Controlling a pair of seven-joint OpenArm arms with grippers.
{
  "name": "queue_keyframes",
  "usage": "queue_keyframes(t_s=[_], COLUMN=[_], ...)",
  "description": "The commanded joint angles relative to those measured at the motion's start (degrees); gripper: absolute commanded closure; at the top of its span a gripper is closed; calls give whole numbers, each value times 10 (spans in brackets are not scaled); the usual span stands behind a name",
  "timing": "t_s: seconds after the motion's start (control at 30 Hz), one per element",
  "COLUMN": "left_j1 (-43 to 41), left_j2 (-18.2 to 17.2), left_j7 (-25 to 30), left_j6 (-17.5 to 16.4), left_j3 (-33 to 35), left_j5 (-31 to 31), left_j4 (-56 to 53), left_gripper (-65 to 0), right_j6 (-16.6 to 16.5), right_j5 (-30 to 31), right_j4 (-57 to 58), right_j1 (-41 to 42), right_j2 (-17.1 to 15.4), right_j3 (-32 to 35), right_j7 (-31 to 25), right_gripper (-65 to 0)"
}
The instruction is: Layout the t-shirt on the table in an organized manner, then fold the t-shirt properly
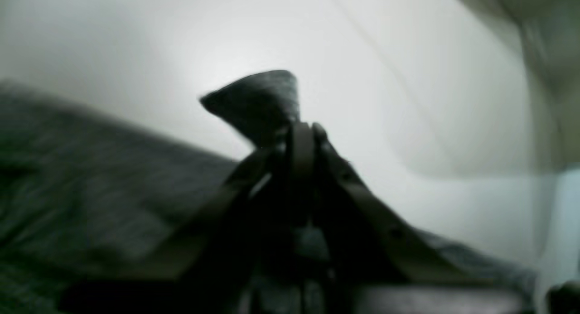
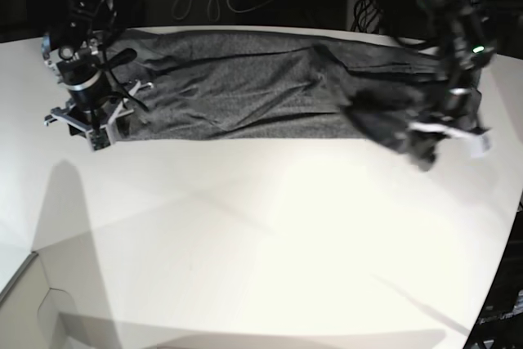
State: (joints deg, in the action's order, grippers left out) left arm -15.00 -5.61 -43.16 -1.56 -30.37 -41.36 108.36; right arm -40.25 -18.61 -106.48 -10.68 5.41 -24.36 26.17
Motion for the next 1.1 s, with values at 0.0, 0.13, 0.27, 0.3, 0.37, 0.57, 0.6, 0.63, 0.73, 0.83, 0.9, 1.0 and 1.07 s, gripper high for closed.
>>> queue_keyframes(t_s=[0.0,0.13,0.27,0.3,0.37,0.57,0.6,0.63,0.73,0.83,0.9,1.0,1.07], left_j1=[4,-7,-9,-10,-10,-9,-9,-9,-9,-23,-24,-24,-25], left_j2=[-14,-38,-48,-47,-44,-43,-43,-43,-44,-43,-43,-45,-46], left_j7=[14,13,13,13,13,13,13,13,13,17,18,14,14], left_j6=[-5,-9,-74,-90,-111,-138,-138,-138,-138,-138,-138,-134,-133], left_j3=[-26,-94,-123,-128,-134,-135,-135,-135,-136,-136,-137,-137,-142], left_j5=[-31,-88,-94,-94,-92,-93,-92,-91,-91,-93,-91,-91,-91], left_j4=[8,-14,-55,-66,-84,-126,-131,-138,-156,-156,-156,-157,-157], left_gripper=[0,0,0,0,0,0,0,0,0,0,0,-1,-21], right_j6=[2,2,2,2,2,2,2,2,2,2,2,2,2], right_j5=[8,8,8,8,8,8,8,8,8,8,8,8,8], right_j4=[-10,-10,-10,-10,-10,-10,-10,-10,-10,-10,-10,-10,-10], right_j1=[4,4,4,4,4,4,4,4,4,5,5,5,5], right_j2=[-2,-2,-1,-1,-1,-2,-2,-2,-2,-2,-3,-3,-3], right_j3=[4,17,32,34,34,34,34,34,34,34,34,34,34], right_j7=[-15,-14,-13,-13,-13,-13,-13,-13,-14,-14,-14,-15,-15], right_gripper=[-262,-262,-262,-262,-262,-262,-262,-262,-262,-262,-262,-262,-262])
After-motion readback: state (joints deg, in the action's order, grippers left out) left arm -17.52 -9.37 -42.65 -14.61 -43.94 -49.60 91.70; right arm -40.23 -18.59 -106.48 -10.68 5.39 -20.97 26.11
